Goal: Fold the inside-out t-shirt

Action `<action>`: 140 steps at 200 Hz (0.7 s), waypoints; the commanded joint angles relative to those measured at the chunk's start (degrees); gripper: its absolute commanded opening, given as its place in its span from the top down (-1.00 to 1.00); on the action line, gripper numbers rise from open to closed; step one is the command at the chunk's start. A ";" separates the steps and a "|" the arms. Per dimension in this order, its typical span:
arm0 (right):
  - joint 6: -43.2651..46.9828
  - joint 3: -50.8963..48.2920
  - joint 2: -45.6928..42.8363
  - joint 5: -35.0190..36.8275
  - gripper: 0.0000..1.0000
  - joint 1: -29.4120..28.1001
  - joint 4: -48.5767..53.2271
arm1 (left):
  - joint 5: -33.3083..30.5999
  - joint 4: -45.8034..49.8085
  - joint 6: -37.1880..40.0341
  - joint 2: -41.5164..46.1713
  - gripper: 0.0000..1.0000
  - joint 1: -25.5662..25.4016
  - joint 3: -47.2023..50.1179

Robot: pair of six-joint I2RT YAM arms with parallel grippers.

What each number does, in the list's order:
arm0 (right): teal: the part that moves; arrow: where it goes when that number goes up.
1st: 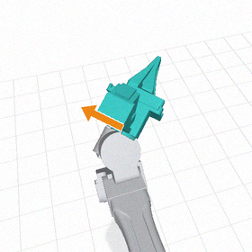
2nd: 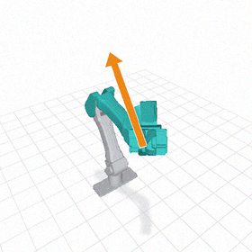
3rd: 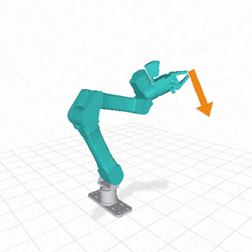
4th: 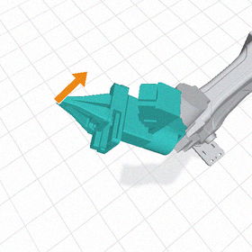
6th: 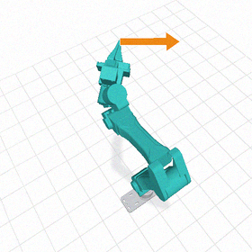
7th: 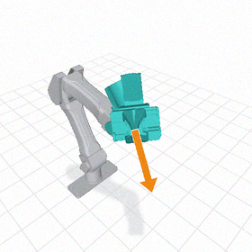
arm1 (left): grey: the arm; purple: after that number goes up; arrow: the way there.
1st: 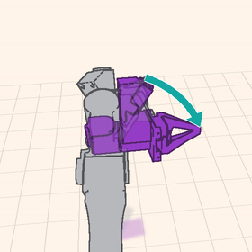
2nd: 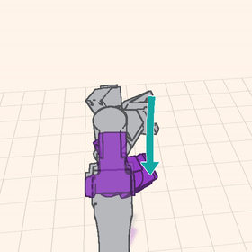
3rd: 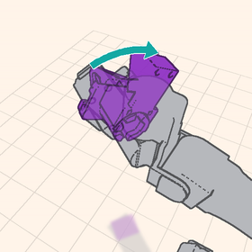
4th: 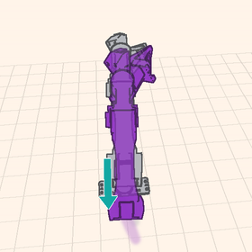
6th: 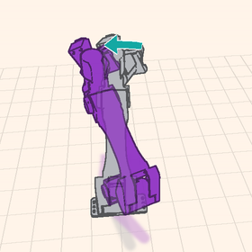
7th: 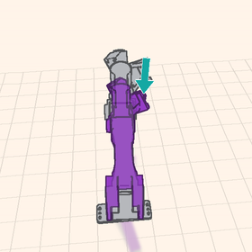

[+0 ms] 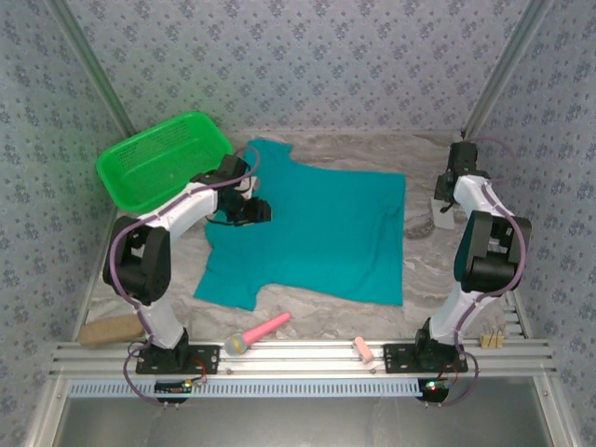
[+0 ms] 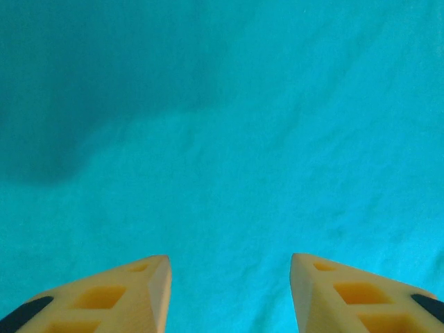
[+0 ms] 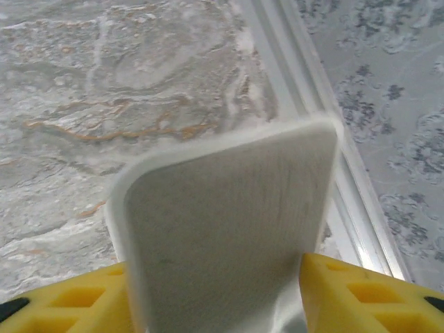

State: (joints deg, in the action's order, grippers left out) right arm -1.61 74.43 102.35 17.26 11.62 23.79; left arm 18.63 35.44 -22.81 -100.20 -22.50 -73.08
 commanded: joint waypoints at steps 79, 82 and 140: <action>-5.02 3.31 -5.90 -3.27 -0.58 -2.58 5.00 | -3.10 10.49 -12.67 20.25 0.01 4.98 16.48; -5.13 3.34 -6.38 -2.89 -0.59 -2.87 5.28 | -3.34 11.03 -13.11 20.63 0.01 5.01 16.75; -4.34 -0.71 -19.44 -5.01 -0.66 -13.49 10.35 | -12.88 23.87 -22.93 23.97 0.21 8.22 22.23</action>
State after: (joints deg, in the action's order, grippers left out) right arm -6.63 75.57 88.77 15.62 3.38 31.00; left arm 12.38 50.65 -40.18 -78.08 -15.25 -53.28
